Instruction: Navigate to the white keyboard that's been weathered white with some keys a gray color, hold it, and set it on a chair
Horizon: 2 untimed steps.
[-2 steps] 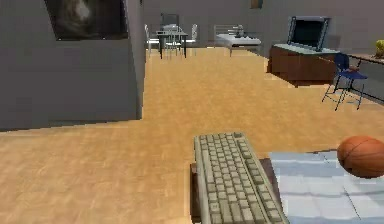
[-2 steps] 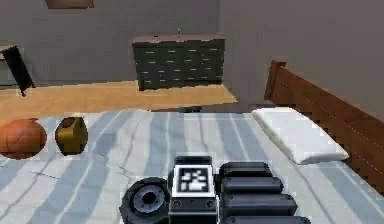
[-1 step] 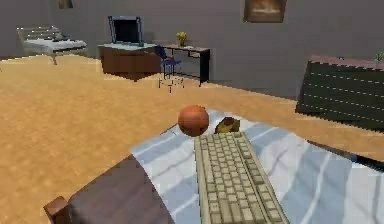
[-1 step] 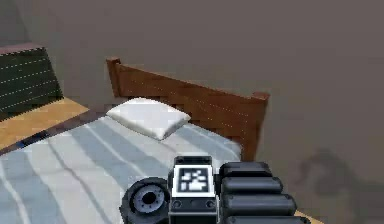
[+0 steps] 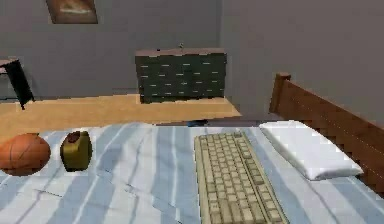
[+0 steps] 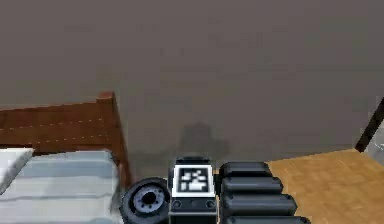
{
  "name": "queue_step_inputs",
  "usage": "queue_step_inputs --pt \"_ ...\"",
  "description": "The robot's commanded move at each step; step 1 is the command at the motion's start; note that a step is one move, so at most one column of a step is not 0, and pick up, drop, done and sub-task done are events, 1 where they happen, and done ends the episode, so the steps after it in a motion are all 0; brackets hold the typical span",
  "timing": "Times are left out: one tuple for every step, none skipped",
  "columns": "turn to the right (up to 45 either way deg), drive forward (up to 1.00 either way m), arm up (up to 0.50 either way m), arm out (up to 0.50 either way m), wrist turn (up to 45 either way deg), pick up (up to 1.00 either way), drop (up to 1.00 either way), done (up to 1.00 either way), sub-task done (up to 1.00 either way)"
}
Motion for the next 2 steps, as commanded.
queue_step_inputs --pt "45.0 0.00 0.00 0.00 0.0 0.00 0.00 0.00 0.00" --pt "45.0 0.00 0.00 0.00 0.0 0.00 0.00 0.00 0.00"
